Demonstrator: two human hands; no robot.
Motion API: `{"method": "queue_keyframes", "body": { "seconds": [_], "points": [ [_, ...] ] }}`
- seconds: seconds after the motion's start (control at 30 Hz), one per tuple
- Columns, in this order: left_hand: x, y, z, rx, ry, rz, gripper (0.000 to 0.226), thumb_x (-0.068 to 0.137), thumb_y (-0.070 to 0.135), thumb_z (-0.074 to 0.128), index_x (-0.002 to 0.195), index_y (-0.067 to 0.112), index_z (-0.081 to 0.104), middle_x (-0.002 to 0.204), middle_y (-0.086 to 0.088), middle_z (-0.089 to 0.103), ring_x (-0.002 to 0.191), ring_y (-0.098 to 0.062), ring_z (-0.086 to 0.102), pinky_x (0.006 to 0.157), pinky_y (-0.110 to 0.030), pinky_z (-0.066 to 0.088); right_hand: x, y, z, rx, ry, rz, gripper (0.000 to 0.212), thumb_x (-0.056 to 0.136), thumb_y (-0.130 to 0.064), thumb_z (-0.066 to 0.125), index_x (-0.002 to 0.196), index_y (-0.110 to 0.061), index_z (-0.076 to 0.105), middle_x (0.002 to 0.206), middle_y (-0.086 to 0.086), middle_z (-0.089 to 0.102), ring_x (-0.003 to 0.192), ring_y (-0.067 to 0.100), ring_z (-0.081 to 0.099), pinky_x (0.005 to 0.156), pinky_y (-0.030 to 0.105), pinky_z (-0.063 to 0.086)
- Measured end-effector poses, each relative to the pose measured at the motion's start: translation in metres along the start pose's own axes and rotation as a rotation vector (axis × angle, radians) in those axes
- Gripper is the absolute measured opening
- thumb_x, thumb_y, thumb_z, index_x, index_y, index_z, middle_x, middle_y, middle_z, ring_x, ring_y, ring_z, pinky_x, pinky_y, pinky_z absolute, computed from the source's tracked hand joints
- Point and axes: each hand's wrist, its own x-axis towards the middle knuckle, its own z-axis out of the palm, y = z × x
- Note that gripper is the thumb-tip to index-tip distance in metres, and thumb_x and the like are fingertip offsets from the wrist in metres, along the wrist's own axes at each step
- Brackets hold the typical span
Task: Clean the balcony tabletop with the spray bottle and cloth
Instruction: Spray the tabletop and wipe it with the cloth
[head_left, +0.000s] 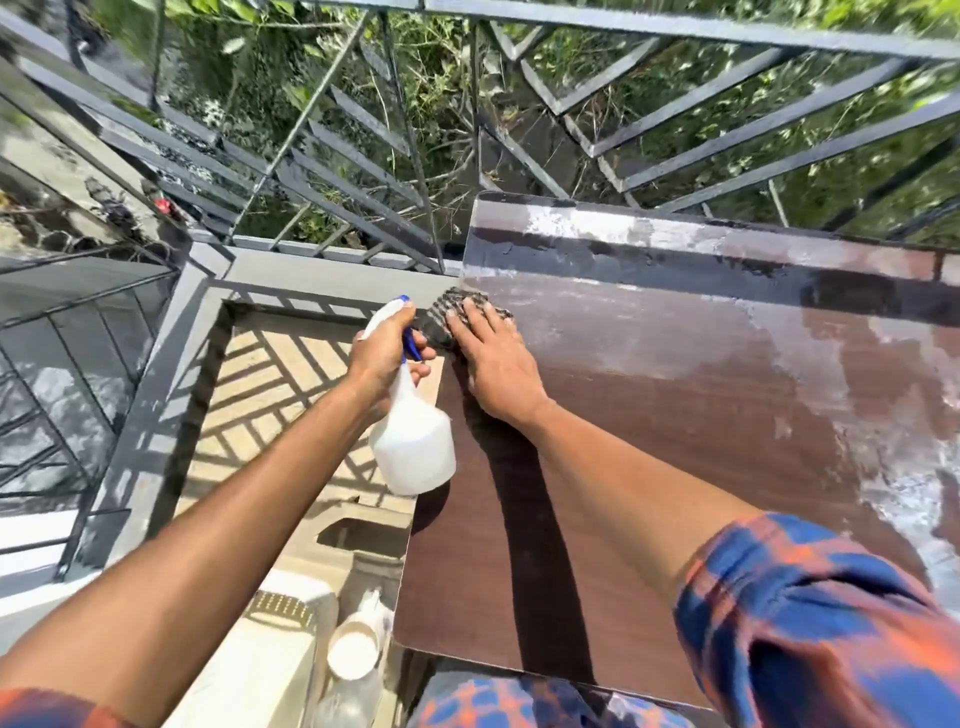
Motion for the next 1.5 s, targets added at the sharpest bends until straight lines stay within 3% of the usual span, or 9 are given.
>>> {"method": "queue_keyframes", "body": {
  "seconds": [0.13,0.3,0.5,0.6,0.73,0.93,1.17,1.33,1.5],
  "points": [
    [0.006,0.0,0.012,0.023,-0.051,-0.05,0.031,0.102,0.033,0.054,0.076,0.014,0.056,0.056,-0.006,0.059,0.051,-0.021,0.05,0.042,-0.025,0.035,-0.053,0.065,-0.027,-0.004,0.13,0.073,0.068,0.089,-0.011,0.057,0.153,-0.022,0.038,0.161,0.006,0.033,0.149,0.032,0.027,0.121,0.049,0.022],
    [0.018,0.002,0.023,0.037,-0.153,-0.118,0.04,0.099,0.04,0.054,0.073,0.009,0.054,0.072,-0.017,0.056,0.035,-0.018,0.046,0.038,-0.021,0.032,-0.112,0.171,-0.07,-0.076,0.275,0.484,0.061,0.094,-0.02,0.042,0.154,-0.021,0.035,0.163,0.01,0.029,0.15,0.034,0.025,0.121,0.053,0.022],
    [0.014,0.009,0.023,-0.005,-0.168,-0.058,0.024,0.102,0.031,0.055,0.092,0.009,0.052,0.073,-0.012,0.053,0.041,-0.015,0.053,0.039,-0.02,0.03,-0.06,0.166,-0.08,-0.097,0.34,0.896,0.063,0.096,-0.014,0.047,0.156,-0.014,0.028,0.164,0.015,0.022,0.15,0.039,0.017,0.122,0.053,0.013],
    [0.012,0.015,0.019,-0.05,-0.111,-0.036,0.019,0.101,0.028,0.058,0.089,0.013,0.056,0.069,-0.008,0.055,0.049,-0.016,0.055,0.037,-0.02,0.032,-0.009,0.127,-0.069,-0.08,0.269,0.8,0.065,0.093,-0.013,0.053,0.154,-0.014,0.03,0.162,0.016,0.026,0.15,0.04,0.018,0.123,0.053,0.011],
    [0.021,0.02,0.01,0.012,-0.085,-0.033,0.027,0.1,0.033,0.06,0.102,0.006,0.058,0.08,-0.016,0.057,0.035,-0.012,0.053,0.033,-0.019,0.036,0.04,0.054,-0.04,-0.048,0.114,0.407,0.073,0.089,-0.012,0.06,0.155,-0.017,0.03,0.16,0.013,0.031,0.149,0.039,0.022,0.124,0.052,0.011],
    [0.035,0.028,0.015,0.008,-0.082,-0.005,0.027,0.101,0.033,0.059,0.096,0.007,0.06,0.076,-0.011,0.059,0.044,-0.014,0.059,0.035,-0.02,0.039,0.001,0.042,-0.02,-0.074,0.04,-0.061,0.061,0.092,-0.019,0.057,0.151,-0.023,0.041,0.158,0.005,0.039,0.143,0.032,0.036,0.118,0.049,0.029],
    [0.045,0.043,0.038,-0.008,-0.18,-0.066,0.036,0.103,0.035,0.054,0.09,0.002,0.054,0.075,-0.019,0.053,0.036,-0.016,0.05,0.034,-0.015,0.032,-0.078,0.175,-0.078,-0.083,0.309,0.473,0.056,0.095,-0.019,0.05,0.151,-0.021,0.043,0.159,0.009,0.036,0.147,0.031,0.03,0.123,0.048,0.019],
    [0.045,0.059,0.045,0.085,-0.206,-0.047,0.039,0.104,0.036,0.051,0.081,0.005,0.055,0.077,-0.017,0.058,0.036,-0.013,0.057,0.031,-0.017,0.039,-0.023,0.199,-0.112,-0.163,0.266,0.857,0.04,0.092,-0.02,0.043,0.125,-0.003,0.057,0.125,0.026,0.059,0.112,0.047,0.053,0.104,0.054,0.039],
    [0.043,0.065,0.044,0.03,-0.184,0.029,0.017,0.103,0.03,0.053,0.094,0.017,0.057,0.075,-0.013,0.056,0.058,-0.024,0.065,0.033,-0.02,0.041,0.064,0.126,-0.113,-0.144,-0.035,0.523,0.054,0.093,-0.02,0.049,0.147,-0.018,0.045,0.152,0.012,0.044,0.136,0.037,0.044,0.11,0.039,0.035]
  ]
}}
